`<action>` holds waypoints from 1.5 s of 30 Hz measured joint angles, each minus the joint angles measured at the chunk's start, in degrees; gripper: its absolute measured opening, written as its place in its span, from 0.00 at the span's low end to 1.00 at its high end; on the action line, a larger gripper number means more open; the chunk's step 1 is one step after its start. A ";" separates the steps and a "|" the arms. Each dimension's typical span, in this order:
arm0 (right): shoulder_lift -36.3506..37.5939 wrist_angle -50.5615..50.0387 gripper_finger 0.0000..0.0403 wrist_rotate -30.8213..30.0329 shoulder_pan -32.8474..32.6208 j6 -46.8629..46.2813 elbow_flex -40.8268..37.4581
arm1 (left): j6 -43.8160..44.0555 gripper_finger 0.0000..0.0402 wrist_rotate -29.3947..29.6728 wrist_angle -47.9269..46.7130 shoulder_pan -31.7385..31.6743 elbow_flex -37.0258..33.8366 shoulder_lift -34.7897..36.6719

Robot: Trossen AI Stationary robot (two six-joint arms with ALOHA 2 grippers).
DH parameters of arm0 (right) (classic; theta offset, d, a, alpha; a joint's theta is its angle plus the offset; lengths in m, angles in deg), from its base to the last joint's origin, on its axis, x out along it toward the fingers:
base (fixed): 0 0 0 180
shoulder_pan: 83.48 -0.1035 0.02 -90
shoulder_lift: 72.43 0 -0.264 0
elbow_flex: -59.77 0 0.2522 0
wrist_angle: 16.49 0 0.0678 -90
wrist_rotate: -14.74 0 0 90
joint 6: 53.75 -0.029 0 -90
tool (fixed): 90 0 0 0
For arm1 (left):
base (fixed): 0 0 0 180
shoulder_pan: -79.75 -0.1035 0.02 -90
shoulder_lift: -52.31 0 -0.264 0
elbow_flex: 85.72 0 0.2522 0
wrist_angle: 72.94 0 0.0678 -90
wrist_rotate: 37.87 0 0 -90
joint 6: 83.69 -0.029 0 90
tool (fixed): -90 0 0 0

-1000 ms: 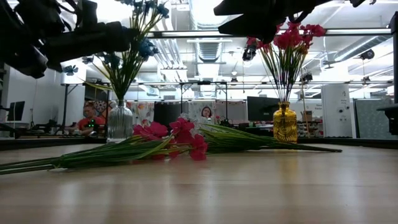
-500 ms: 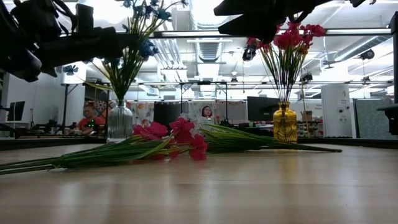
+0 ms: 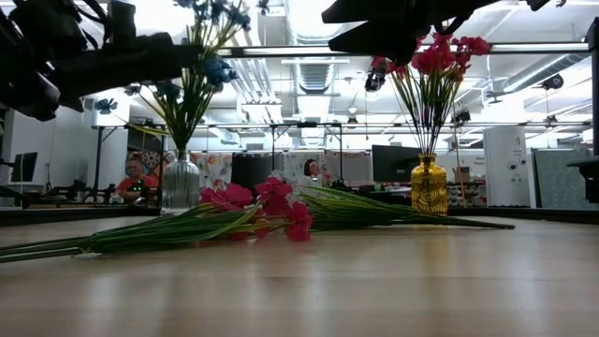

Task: Sort flowers into vase by color
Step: Put the blue flowers into the transparent vase

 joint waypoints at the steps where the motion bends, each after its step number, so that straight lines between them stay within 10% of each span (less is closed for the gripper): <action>1: 0.00 -0.01 0.69 0.01 0.00 -0.08 0.00 | 0.01 0.00 -0.34 -0.01 0.00 0.00 0.70; 27: 0.00 0.26 0.69 0.03 1.49 1.52 0.00 | 9.19 0.00 -5.97 -0.37 16.44 1.03 10.69; 45: -15.17 28.33 0.69 5.08 3.38 11.75 4.53 | 11.52 0.00 -0.61 -1.45 33.50 7.79 -3.13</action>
